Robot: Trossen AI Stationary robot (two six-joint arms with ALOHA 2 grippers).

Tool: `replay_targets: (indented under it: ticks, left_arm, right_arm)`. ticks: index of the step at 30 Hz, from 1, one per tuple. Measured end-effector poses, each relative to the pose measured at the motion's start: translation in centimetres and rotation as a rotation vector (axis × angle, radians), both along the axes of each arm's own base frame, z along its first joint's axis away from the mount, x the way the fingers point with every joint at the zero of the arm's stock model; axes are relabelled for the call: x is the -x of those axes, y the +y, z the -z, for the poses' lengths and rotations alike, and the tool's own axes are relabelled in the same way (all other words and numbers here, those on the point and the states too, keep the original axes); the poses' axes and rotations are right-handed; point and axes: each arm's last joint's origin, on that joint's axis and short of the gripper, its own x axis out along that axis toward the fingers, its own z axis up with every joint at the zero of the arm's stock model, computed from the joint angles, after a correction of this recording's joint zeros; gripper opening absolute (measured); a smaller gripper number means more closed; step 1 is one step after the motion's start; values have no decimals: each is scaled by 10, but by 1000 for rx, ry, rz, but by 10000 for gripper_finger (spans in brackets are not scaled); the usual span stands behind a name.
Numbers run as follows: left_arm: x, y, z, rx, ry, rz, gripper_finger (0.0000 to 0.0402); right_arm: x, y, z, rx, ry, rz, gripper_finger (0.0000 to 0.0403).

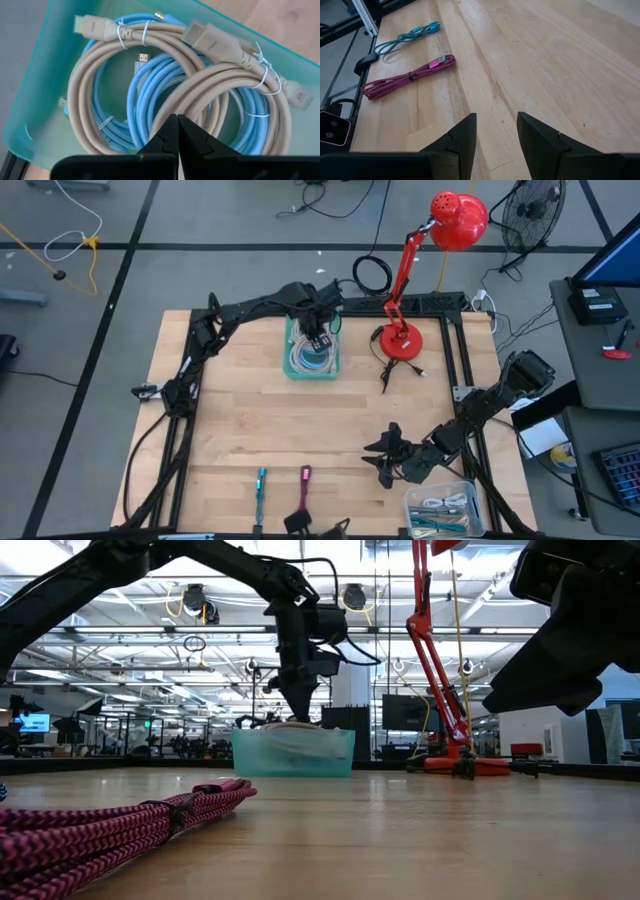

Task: Pick & Place USB Port
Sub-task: Put the brown HDMI cable into the green bin

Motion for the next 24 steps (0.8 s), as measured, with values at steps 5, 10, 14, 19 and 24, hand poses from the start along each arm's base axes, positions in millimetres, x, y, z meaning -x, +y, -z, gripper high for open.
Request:
replay_targets:
  ticks: [5,10,14,19,24]
  left_arm:
    - [1,6,0,-12,-17,-2,0]
    - [1,9,-1,-22,-28,8,0]
    - [3,13,-1,-41,-25,0,0]
    - [12,15,-20,-33,-52,16,0]
    - [14,-4,-38,147,-157,132,0]
  right_arm:
    - [2,-2,3,-7,7,10,132]
    - [9,-8,13,-45,23,47,132]
    - [12,-12,18,-85,-6,59,132]
    - [12,-13,18,-88,-15,60,132]
    - [12,-13,17,-83,-24,52,132]
